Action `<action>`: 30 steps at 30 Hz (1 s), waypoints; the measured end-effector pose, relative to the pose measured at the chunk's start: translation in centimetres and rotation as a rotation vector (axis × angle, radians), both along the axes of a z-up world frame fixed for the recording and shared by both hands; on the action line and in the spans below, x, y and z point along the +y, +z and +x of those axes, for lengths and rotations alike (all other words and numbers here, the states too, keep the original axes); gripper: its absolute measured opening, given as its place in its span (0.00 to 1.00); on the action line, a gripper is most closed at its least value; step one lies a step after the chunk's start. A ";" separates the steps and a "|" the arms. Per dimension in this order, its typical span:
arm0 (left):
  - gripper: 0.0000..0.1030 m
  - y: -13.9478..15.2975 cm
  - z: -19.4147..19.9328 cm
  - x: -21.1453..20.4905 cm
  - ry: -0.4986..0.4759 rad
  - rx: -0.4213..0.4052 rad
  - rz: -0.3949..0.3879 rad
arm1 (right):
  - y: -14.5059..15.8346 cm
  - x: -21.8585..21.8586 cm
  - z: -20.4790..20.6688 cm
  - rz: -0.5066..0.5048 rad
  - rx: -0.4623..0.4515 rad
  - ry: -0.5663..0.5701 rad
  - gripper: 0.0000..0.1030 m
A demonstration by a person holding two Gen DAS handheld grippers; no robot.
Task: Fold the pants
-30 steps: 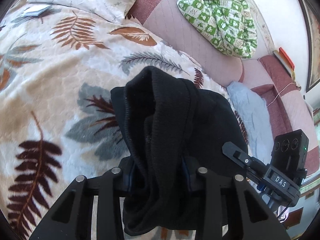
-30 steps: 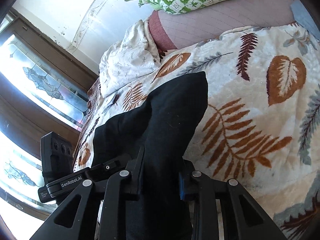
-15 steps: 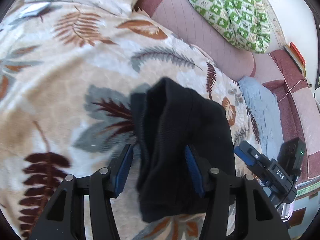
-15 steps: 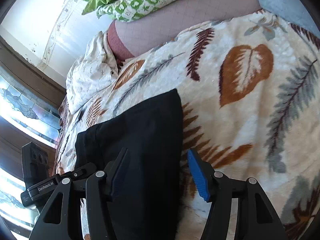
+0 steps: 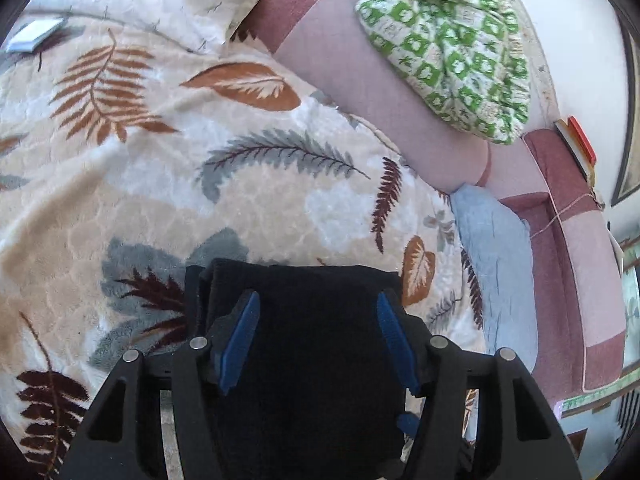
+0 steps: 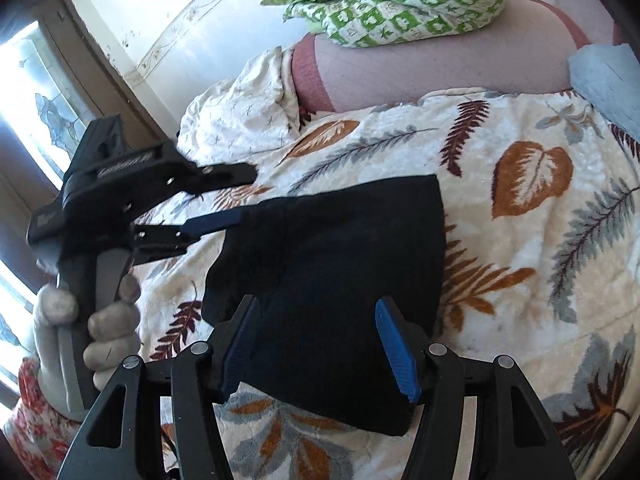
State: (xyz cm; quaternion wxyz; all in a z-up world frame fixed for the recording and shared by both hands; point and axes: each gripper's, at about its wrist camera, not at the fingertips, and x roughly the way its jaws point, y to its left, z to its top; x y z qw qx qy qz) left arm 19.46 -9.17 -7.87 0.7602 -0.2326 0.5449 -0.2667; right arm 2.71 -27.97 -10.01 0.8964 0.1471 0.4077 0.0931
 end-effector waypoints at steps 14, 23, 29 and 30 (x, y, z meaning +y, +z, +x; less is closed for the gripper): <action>0.61 0.0 -1.5 3.9 0.056 0.000 -0.003 | -0.5 0.2 -0.8 0.000 -0.015 -0.022 0.68; 0.65 3.6 -12.1 6.4 0.109 -0.218 0.305 | 0.8 0.3 -6.5 -0.074 -0.043 -0.121 0.76; 0.72 4.2 -19.5 5.5 0.205 -0.362 0.557 | -1.6 1.9 -9.4 -0.166 0.029 -0.173 0.76; 0.75 4.3 -20.5 5.3 0.222 -0.381 0.583 | -1.8 2.0 -9.7 -0.171 0.038 -0.189 0.76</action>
